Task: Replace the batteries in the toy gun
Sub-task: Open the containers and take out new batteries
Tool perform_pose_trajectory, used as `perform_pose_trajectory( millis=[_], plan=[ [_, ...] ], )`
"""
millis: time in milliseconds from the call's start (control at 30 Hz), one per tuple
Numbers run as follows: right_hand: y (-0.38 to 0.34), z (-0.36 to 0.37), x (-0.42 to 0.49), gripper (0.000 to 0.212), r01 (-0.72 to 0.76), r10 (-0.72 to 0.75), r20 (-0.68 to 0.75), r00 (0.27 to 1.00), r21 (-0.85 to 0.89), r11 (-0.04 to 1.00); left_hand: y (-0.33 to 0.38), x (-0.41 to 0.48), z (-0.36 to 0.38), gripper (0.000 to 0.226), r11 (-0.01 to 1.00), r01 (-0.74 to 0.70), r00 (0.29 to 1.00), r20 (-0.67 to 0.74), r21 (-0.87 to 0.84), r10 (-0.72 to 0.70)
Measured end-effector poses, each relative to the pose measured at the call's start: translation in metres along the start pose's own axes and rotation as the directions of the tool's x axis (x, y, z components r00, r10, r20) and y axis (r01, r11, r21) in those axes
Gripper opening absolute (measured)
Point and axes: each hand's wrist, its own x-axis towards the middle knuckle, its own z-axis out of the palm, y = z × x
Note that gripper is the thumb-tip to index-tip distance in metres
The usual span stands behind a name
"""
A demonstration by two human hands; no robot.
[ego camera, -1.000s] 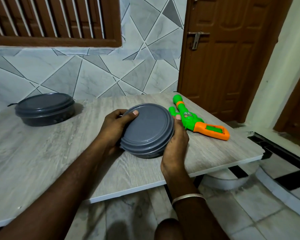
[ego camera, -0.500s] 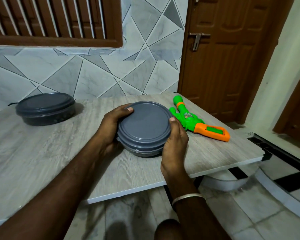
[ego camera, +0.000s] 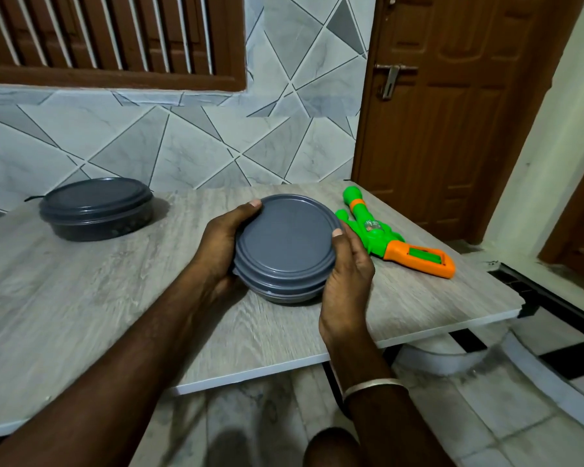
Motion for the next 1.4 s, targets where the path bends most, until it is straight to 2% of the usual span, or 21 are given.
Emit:
perform_pose_trajectory(
  millis=[100, 533, 733, 867, 967, 1067, 1133, 1200, 1400],
  plan=[
    [-0.001, 0.0, 0.001, 0.033, 0.014, -0.014, -0.005, 1.0, 0.031, 0.999, 0.0, 0.002, -0.001, 0.052, 0.999, 0.038, 0.999, 0.012, -0.017, -0.038],
    [0.007, 0.006, 0.003, 0.034, -0.029, 0.03, -0.032, 0.999, 0.023, 0.999, 0.0, 0.005, -0.009, 0.04, 1.0, 0.011, 0.993, -0.116, 0.005, -0.011],
    [0.001, 0.016, 0.008, 0.036, 0.005, -0.008, 0.071, 0.997, 0.04, 0.999, 0.003, 0.0, -0.004, 0.038, 0.997, -0.081, 0.994, -0.076, 0.019, 0.082],
    [-0.014, 0.047, 0.036, 0.034, 0.047, -0.048, 0.069, 0.996, 0.014, 0.999, 0.03, 0.012, -0.01, 0.042, 0.968, -0.234, 0.967, -0.084, 0.085, 0.241],
    [-0.034, 0.082, 0.067, 0.019, -0.019, 0.022, 0.086, 0.996, -0.029, 0.999, 0.056, 0.033, -0.012, 0.044, 0.928, -0.341, 0.928, -0.102, 0.15, 0.357],
    [-0.042, 0.115, 0.091, 0.018, -0.056, 0.071, 0.171, 0.983, -0.09, 0.994, 0.076, 0.057, -0.012, 0.032, 0.9, -0.388, 0.88, -0.21, 0.199, 0.426],
    [-0.041, 0.129, 0.104, 0.018, -0.074, 0.106, 0.221, 0.969, -0.148, 0.986, 0.084, 0.075, -0.014, 0.024, 0.896, -0.382, 0.869, -0.242, 0.229, 0.432],
    [-0.033, 0.14, 0.12, 0.017, -0.101, 0.144, 0.255, 0.956, -0.173, 0.98, 0.087, 0.094, -0.019, 0.025, 0.893, -0.375, 0.865, -0.253, 0.248, 0.433],
    [0.02, 0.16, 0.159, 0.013, -0.196, 0.242, 0.236, 0.941, -0.204, 0.959, 0.075, 0.149, -0.046, 0.032, 0.886, -0.326, 0.847, -0.316, 0.33, 0.428]
  ],
)
